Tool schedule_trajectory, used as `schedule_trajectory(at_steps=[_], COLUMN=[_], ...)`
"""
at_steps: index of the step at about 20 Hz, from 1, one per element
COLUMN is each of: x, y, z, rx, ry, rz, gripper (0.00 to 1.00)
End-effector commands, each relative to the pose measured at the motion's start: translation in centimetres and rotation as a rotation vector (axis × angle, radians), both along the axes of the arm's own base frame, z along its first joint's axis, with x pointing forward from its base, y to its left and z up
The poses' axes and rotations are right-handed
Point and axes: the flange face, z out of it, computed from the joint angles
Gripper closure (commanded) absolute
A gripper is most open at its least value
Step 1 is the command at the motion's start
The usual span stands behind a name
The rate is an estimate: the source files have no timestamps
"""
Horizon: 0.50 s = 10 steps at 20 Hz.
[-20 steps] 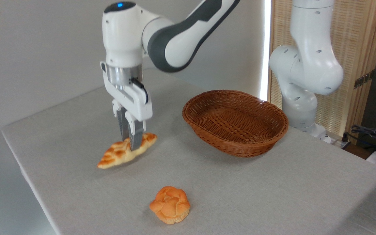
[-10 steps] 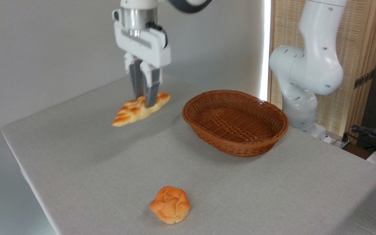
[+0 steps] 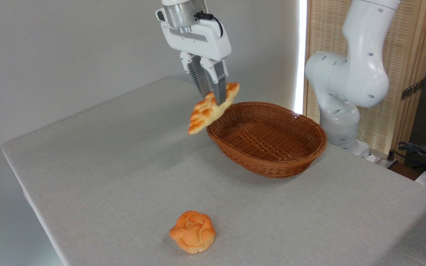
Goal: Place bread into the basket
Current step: 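Lift the held croissant and carry it over the wicker basket, then lower the croissant into the basket and open the gripper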
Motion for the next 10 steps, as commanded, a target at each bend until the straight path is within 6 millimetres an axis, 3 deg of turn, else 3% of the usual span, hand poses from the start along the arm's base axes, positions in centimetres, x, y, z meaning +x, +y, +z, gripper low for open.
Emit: schedule_trajectory(at_steps=[1,3,10], x=[-1.8,-2.2,-1.8], y=[0.5,0.7,0.4], z=[-0.9,-2.3,-3.8], rx=[0.007,0.019,0.023], ry=[0.114,0.156,0.186], rz=[0.022,0.026,0.015], gripper=[0.12,0.01,0.00])
